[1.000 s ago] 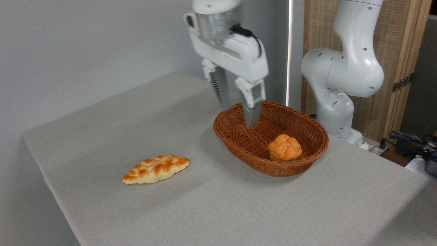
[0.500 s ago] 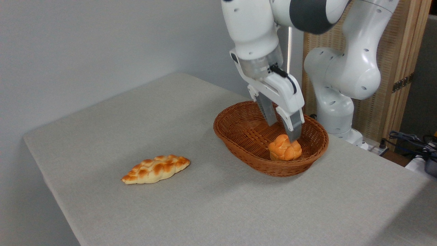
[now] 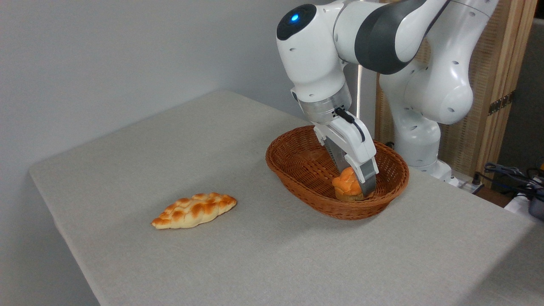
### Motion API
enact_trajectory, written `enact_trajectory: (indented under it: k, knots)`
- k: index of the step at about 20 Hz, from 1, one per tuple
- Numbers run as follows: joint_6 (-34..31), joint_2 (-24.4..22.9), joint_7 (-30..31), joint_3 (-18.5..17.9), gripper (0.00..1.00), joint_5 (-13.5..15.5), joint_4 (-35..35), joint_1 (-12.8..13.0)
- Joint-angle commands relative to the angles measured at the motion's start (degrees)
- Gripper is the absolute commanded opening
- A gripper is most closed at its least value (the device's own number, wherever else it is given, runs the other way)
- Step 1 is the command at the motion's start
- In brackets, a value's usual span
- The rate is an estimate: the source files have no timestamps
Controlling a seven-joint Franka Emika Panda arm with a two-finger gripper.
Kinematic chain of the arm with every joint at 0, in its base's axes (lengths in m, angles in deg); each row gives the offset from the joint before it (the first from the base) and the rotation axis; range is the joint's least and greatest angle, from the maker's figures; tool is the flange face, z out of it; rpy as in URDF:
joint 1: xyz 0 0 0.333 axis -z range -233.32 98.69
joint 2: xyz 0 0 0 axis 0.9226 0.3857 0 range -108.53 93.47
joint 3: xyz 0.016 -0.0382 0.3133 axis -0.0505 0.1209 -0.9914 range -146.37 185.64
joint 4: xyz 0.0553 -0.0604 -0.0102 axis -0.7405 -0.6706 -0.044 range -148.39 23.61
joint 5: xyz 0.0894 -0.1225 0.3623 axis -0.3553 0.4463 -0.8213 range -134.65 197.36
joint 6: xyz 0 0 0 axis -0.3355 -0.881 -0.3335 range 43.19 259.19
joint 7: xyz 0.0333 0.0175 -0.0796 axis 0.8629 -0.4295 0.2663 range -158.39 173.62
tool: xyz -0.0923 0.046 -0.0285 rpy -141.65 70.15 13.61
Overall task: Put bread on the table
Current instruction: 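Lower the gripper into the basket and close it on the orange roll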
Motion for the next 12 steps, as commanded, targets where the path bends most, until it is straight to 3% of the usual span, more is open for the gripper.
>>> enact_trajectory:
  k: [1, 2, 3, 5, 6, 12]
  knots:
    - [0.8, -1.0, -0.1, -2.1, 1.0, -1.0, -1.1, 1.6]
    - [1.0, -1.0, -0.2, -2.1, 0.99, -1.0, -1.1, 1.6]
    - [1.4, -1.0, -0.2, -2.1, 0.91, -1.1, -1.1, 1.6]
    - [1.8, -1.0, -0.1, -2.1, 0.63, -1.0, -1.1, 1.6]
    - [1.9, -0.9, -0.1, -2.1, 0.54, -1.0, -1.1, 1.6]
    - [1.9, -0.9, -0.1, -2.1, 0.45, -1.0, -1.1, 1.6]
